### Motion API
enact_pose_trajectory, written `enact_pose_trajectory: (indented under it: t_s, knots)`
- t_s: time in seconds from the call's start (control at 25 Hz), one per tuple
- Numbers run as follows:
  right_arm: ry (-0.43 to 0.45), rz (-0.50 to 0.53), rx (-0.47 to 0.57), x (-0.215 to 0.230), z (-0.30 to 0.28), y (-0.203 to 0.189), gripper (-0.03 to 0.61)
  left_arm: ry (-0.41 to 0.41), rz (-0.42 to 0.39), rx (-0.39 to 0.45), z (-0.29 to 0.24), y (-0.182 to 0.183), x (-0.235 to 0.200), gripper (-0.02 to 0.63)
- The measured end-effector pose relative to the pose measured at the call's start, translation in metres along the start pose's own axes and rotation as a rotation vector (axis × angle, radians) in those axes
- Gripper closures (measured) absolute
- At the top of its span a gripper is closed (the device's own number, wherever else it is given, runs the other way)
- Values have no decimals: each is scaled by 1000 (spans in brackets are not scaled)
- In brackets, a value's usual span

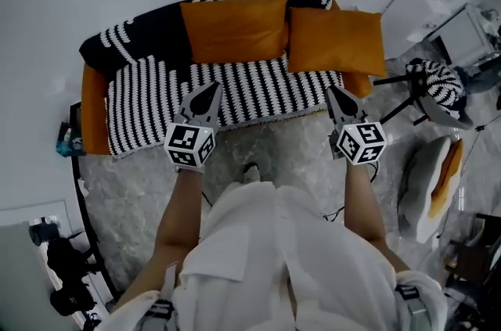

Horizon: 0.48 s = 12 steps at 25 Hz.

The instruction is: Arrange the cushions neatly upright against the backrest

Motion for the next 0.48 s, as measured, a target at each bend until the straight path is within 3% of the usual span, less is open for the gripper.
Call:
enact_pose_trajectory:
  t_s: [0.24,0.48]
  knots:
    - [-17,-10,-26,31,-48,8,545,-67,10,-15,-61,6,-24,598]
    - [-34,1,-22,88,-111,17,541,-87,-12,-48,-143,8,-43,598]
Point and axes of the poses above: the fingertips, and each gripper's own axes: z backward along the fingers, x to its right, y out of its top, the point moved 9 cm from there along z, backward along the fingers, and after that the axes turned 13 degrees about -y, right-handed, at the moved point
